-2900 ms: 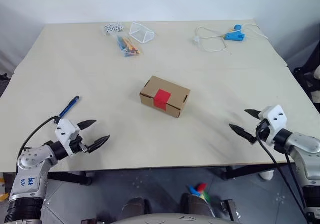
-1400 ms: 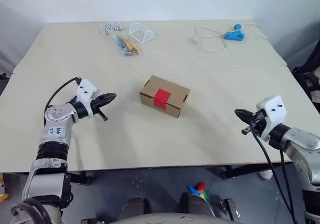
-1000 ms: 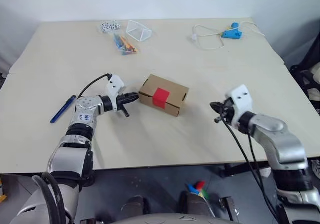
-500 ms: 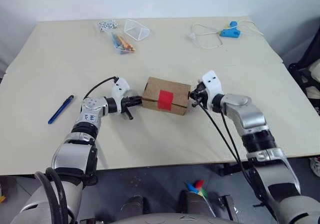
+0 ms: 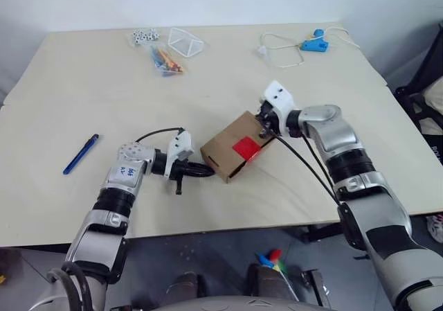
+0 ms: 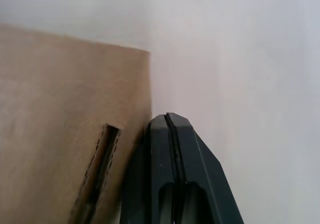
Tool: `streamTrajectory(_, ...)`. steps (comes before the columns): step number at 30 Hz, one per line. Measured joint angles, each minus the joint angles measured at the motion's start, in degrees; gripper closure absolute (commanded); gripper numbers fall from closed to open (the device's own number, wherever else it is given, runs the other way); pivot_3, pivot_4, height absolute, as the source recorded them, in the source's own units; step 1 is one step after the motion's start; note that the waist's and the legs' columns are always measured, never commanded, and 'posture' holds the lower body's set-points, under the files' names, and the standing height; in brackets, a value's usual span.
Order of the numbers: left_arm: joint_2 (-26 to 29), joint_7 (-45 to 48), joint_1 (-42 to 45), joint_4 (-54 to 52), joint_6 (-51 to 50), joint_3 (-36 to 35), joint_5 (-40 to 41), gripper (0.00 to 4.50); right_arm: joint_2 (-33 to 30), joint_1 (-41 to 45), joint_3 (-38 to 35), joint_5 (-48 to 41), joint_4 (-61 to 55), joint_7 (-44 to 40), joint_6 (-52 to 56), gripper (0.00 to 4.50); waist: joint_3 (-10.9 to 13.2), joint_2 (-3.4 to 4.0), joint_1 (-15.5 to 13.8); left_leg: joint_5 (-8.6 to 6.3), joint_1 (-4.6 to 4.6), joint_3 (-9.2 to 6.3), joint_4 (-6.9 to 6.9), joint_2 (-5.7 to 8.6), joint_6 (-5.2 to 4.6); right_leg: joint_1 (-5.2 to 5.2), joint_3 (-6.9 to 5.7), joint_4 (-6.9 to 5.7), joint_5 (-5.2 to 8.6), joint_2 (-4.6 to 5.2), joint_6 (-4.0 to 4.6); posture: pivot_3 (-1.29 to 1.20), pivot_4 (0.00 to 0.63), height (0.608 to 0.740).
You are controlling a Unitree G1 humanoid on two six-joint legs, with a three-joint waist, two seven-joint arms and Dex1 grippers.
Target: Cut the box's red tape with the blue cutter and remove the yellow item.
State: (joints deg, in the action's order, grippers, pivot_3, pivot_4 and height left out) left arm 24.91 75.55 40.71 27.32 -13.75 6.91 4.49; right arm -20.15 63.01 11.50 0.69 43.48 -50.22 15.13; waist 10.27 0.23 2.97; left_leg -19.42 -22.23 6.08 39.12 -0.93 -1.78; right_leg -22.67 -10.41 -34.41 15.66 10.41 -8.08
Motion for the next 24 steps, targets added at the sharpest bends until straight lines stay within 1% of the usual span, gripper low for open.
streamTrajectory(3, 0.58, -1.47, -1.62, -3.77, -3.79, -0.18, 0.47, 4.49, 1.40, 0.91, -0.27, 1.09, 3.39, 0.86, -5.75, 4.50, 0.00, 0.00, 0.10, 0.00, 0.02, -0.09, 0.01, 0.01, 0.01, 0.01, 0.05, -0.05, 0.00, 0.00, 0.00, 0.00, 0.150, 0.740)
streamTrajectory(9, 1.66, -5.09, -4.05, -6.85, -6.33, -1.80, 2.11, 4.49, 2.66, 1.41, -0.82, 3.68, 9.06, 7.28, -15.53, 4.50, 0.00, 0.00, 0.30, 0.03, 0.05, -0.46, 0.01, 0.00, 0.05, 0.01, 0.15, -0.06, 0.00, 0.00, 0.00, 0.00, 0.150, 0.740)
streamTrajectory(12, 3.83, -7.24, -5.61, -9.05, -7.50, -3.75, 3.47, 4.49, 2.36, 1.47, -0.88, 5.70, 11.18, 13.76, -20.66, 4.50, 0.02, 0.04, 0.42, 0.04, 0.04, -0.48, 0.01, 0.00, 0.06, -0.01, 0.15, -0.07, 0.00, 0.00, 0.01, 0.00, 0.150, 0.740)
streamTrajectory(15, 6.78, -8.47, -6.75, -9.93, -9.40, -5.72, 4.63, 4.49, 0.06, 1.51, -2.49, 6.64, 10.52, 18.26, -22.29, 4.50, 0.03, 0.04, 0.21, 0.04, 0.03, -0.55, 0.01, 0.02, 0.06, -0.01, 0.22, -0.10, 0.00, 0.00, 0.01, 0.00, 0.150, 0.740)
streamTrajectory(18, 8.93, -9.49, -7.23, -9.93, -9.95, -6.99, 5.09, 4.49, -1.88, 1.09, -4.79, 6.09, 6.81, 18.62, -20.72, 4.50, 0.03, 0.04, 0.17, 0.04, 0.02, -0.56, 0.01, 0.02, 0.06, -0.01, 0.24, -0.10, 0.00, -0.01, 0.01, 0.00, 0.150, 0.740)
streamTrajectory(20, 9.16, -10.21, -6.26, -7.81, -8.51, -6.97, 5.11, 4.49, -2.80, -0.59, -5.72, 5.25, 0.89, 18.28, -16.93, 4.50, 0.03, 0.04, 0.04, 0.04, 0.03, -0.57, 0.01, 0.02, 0.06, 0.00, 0.24, -0.13, 0.00, -0.01, 0.01, 0.00, 0.150, 0.740)
streamTrajectory(24, 6.93, -14.47, 0.56, 3.59, 0.28, -7.94, 4.32, 4.49, -6.75, -10.35, -7.33, 1.79, -21.41, 14.00, 5.00, 4.50, 0.03, 0.04, -1.45, 0.05, -0.07, -0.64, 0.11, 0.06, 0.06, 0.01, 0.25, -0.22, 0.00, -0.02, 0.01, 0.00, 0.150, 0.740)
